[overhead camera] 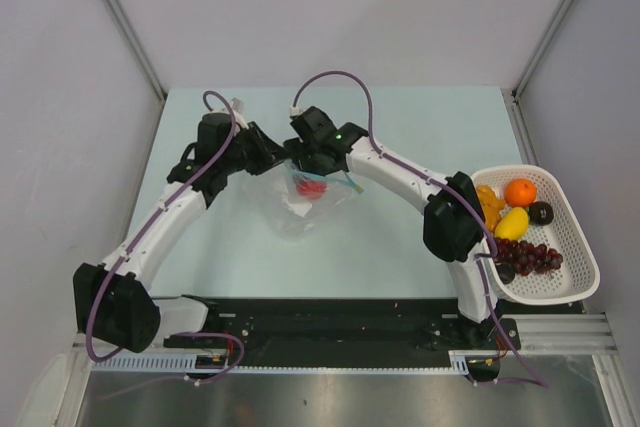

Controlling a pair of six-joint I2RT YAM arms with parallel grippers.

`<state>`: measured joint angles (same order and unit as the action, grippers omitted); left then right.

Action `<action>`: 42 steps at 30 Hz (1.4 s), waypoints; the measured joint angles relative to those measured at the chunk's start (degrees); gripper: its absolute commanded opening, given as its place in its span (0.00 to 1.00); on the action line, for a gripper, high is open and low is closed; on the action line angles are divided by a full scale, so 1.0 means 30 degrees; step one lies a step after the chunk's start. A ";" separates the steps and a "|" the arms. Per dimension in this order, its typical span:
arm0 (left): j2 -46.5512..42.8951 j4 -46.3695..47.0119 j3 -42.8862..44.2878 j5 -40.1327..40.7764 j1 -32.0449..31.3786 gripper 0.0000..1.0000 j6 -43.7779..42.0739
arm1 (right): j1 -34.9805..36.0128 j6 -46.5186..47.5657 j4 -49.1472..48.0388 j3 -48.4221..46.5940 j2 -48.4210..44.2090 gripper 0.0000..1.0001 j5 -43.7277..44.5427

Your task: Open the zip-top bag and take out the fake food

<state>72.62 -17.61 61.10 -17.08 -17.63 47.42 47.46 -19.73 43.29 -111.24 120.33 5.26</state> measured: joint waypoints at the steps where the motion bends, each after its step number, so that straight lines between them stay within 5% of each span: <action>1: 0.0000 -0.0029 -0.0044 -0.0102 0.0080 0.12 0.0131 | -0.0087 0.0007 -0.0051 0.0000 -0.0051 0.22 0.0036; 10: -0.0204 -0.1173 0.0000 0.1224 0.0022 0.00 -0.1916 | -0.1821 -0.0845 -0.0481 0.1035 -0.1078 0.21 -0.2579; 25: 0.0678 -0.3228 0.2127 0.3832 0.0204 0.00 -0.5260 | -0.4371 -0.2317 -0.1807 0.2339 -0.6666 0.22 -0.6003; 38: 0.4022 -0.3920 0.4801 0.6645 0.3963 0.02 -0.8517 | -1.7901 -0.0984 0.3220 0.9646 -1.4069 0.30 -0.2761; 41: 0.6011 -0.4087 0.6186 0.6666 0.4262 0.08 -0.8939 | -1.8680 -0.0131 0.4000 1.0353 -1.4331 0.33 -0.0933; 42: 0.6681 -0.4153 0.6717 0.6659 0.4335 0.18 -0.9027 | -1.8797 0.0182 0.4146 1.0564 -1.4338 0.33 -0.0306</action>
<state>92.66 -30.06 81.25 2.90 -4.62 20.34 -8.93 -19.18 55.72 -79.55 77.32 4.34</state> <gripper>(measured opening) 0.041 0.677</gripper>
